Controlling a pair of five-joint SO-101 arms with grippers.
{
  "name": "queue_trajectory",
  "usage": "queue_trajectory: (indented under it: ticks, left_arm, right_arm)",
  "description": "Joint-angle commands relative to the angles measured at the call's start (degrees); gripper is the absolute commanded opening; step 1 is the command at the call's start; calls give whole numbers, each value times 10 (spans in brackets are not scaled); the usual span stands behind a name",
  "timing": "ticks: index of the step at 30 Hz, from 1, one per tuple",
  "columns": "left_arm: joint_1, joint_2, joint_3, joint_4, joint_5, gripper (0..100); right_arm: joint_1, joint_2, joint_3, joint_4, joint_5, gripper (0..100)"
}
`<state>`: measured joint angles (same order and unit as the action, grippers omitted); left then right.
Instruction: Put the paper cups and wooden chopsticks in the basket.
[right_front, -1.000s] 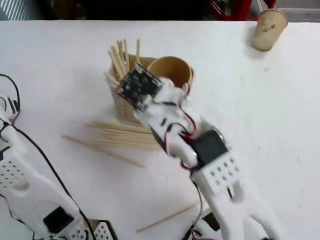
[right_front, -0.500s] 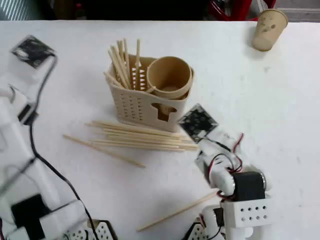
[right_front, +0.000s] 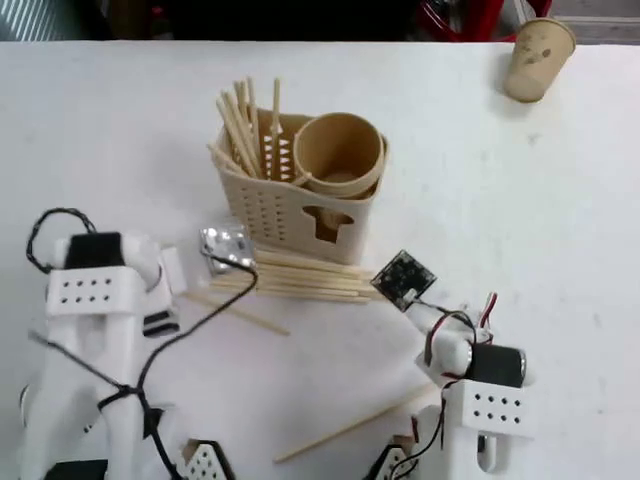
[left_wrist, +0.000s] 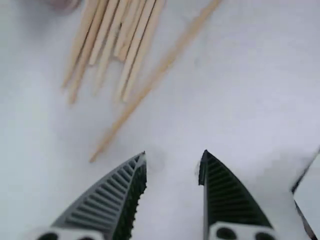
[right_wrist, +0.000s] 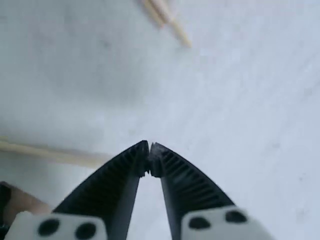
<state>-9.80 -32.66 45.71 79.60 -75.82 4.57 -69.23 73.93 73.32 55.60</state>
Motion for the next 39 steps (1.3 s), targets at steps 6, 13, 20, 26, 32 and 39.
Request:
queue_trajectory:
  ticks: [6,13,20,26,32,39]
  left_arm:
    - [42,17,117,-258,-5,239]
    - [68,49,141,-359,-5,238]
    - [67,95,139,-461,84,238]
    - [31,94,139,-481,142,238]
    - [-68,94,139,-523,143,238]
    - [-92,101,76,-567,359,239]
  right_arm:
    - [0,-3,118,-137,-28,18]
    - [0,-4,135,-160,-50,18]
    - [3,-4,135,-163,-69,18]
    - [2,-4,136,-163,-70,18]
    - [1,-4,136,-164,-70,18]
    - [1,-4,136,-164,-70,18]
